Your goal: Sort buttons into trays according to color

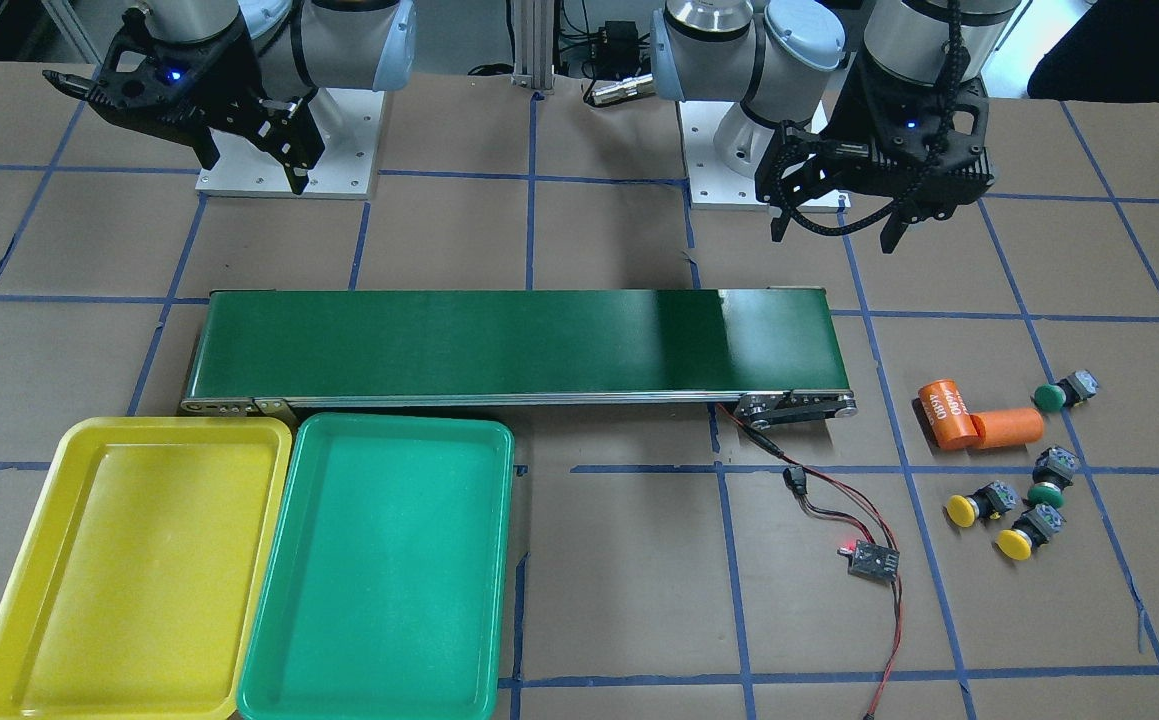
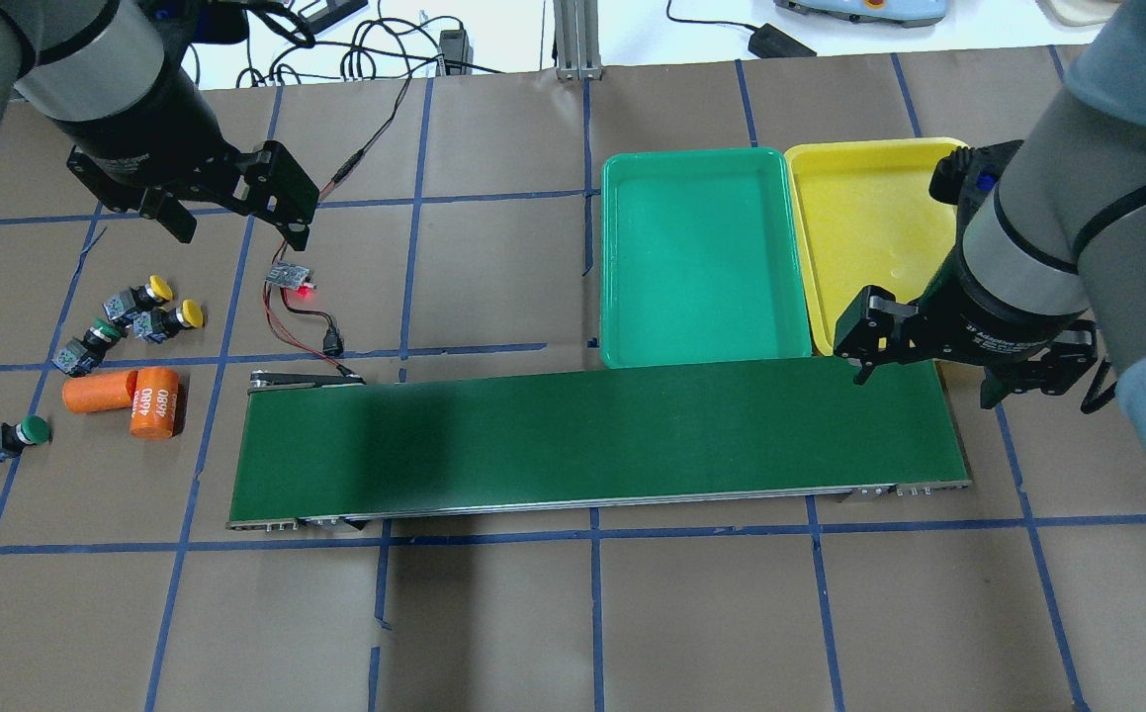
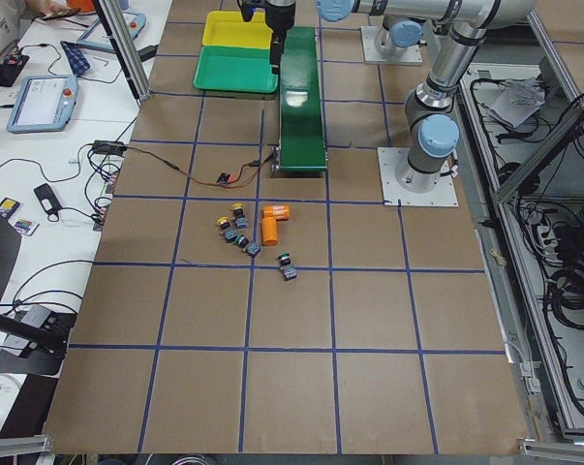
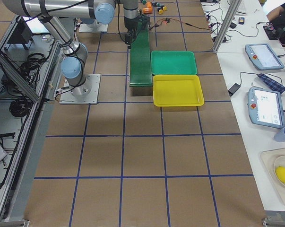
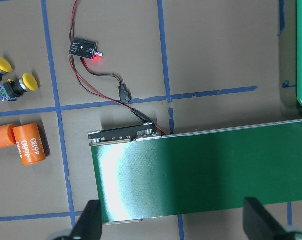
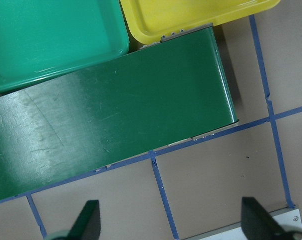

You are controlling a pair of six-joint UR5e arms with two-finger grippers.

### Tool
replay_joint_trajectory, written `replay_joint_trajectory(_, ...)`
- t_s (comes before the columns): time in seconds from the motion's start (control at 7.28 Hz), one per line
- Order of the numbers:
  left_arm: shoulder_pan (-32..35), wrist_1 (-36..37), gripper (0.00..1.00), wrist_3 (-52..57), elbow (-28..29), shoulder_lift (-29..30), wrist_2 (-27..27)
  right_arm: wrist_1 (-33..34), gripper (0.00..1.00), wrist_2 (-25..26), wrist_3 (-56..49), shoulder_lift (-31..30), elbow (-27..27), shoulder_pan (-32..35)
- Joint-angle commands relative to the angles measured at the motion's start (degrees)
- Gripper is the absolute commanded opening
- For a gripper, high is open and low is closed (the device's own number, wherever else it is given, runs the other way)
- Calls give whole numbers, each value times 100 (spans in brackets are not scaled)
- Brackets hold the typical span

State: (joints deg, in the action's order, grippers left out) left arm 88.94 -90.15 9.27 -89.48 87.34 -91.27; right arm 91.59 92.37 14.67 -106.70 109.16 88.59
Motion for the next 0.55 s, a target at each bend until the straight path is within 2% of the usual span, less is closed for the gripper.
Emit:
replay_joint_trajectory(0.0,0,-3,100,206,114,28,152,-9,100,53,-43,0,-9,0)
replay_joint_trajectory(0.41,-200,-134,100,312,-52,-165,75,-9,100,70,-70,9,-44,0)
